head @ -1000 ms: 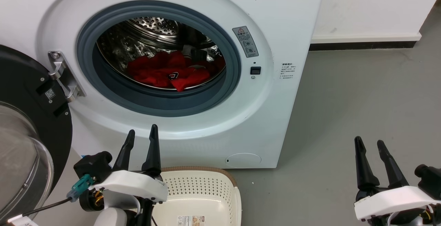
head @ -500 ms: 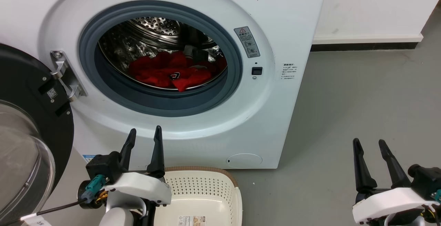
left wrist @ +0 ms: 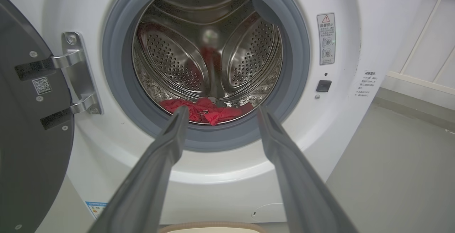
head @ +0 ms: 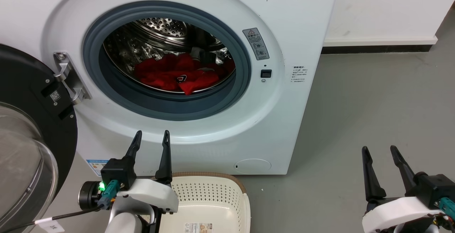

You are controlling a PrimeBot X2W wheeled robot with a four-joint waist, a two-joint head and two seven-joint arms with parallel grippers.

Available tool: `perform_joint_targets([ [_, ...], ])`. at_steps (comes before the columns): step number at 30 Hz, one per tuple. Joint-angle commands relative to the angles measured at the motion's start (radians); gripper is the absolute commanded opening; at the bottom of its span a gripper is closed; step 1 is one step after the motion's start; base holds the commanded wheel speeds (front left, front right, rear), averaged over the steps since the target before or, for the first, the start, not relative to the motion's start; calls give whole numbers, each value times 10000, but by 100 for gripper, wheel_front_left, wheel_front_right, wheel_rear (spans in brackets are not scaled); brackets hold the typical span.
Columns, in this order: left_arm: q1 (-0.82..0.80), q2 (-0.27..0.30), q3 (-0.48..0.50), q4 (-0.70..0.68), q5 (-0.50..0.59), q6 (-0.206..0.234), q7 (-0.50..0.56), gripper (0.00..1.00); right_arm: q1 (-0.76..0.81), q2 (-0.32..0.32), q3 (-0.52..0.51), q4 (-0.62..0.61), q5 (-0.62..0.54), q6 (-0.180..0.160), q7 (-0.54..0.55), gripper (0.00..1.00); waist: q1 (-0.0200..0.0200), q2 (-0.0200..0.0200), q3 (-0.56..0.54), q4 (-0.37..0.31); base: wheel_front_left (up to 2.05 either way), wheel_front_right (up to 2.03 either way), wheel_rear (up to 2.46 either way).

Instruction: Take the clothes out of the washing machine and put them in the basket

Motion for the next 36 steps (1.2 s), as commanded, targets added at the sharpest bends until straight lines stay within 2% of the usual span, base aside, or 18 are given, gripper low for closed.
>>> perform_joint_targets([
  [1, -119, 41, -17, 0, 199, 53, -97, 100, 63, 8, -16, -96, -226, -3, -55, 100, -1, 0, -6, 3, 0, 0, 0],
  [23, -197, 28, -150, 321, 1611, 230, -504, 100, 237, 14, -31, -210, -1770, -5, -293, 100, -1, 0, -34, 68, 0, 0, 0],
  [36, -191, -26, -59, 425, 1453, 156, -489, 100, 184, 14, -55, -133, -1600, -5, -268, 100, -1, 0, -7, 105, 0, 0, 0],
])
